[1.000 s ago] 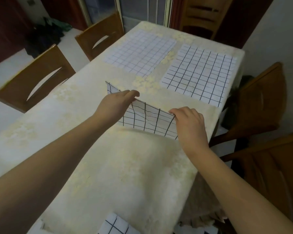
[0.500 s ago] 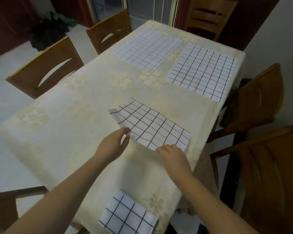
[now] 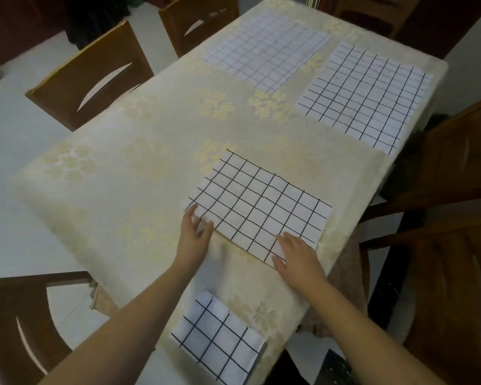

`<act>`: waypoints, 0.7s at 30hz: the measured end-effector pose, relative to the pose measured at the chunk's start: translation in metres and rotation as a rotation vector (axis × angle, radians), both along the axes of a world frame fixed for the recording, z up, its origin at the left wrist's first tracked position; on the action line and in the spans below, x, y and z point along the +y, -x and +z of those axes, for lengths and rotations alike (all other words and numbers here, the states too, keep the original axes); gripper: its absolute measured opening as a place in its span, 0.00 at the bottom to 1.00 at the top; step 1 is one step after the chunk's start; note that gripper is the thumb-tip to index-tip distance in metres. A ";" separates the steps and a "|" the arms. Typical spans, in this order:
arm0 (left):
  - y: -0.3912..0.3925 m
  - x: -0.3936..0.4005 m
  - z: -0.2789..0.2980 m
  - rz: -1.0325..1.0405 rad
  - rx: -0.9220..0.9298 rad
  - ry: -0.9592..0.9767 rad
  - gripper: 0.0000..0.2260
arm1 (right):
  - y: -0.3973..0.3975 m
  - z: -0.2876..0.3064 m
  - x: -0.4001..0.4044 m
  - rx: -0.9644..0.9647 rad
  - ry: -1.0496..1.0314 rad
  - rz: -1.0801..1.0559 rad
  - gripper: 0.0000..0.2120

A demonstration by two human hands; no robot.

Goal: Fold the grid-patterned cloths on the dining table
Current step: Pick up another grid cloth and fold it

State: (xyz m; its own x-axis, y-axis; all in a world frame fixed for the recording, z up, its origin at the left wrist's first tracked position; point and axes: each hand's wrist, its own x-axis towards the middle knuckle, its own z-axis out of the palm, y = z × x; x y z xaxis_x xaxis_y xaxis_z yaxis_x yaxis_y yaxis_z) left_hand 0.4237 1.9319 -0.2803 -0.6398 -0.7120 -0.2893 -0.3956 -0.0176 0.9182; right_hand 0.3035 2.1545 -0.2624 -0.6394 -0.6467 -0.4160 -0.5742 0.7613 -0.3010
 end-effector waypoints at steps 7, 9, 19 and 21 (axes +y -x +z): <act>0.030 -0.024 -0.008 0.508 0.011 -0.307 0.32 | 0.004 -0.009 0.007 -0.044 -0.019 0.014 0.30; 0.037 -0.035 -0.012 0.582 -0.004 -0.380 0.31 | 0.004 -0.010 0.008 -0.053 -0.012 0.016 0.30; 0.039 -0.032 0.031 0.382 -0.051 -0.201 0.16 | 0.003 -0.014 0.012 -0.059 0.007 0.022 0.29; 0.039 -0.019 0.047 0.310 -0.020 -0.132 0.10 | 0.003 -0.015 0.012 -0.048 0.020 0.017 0.29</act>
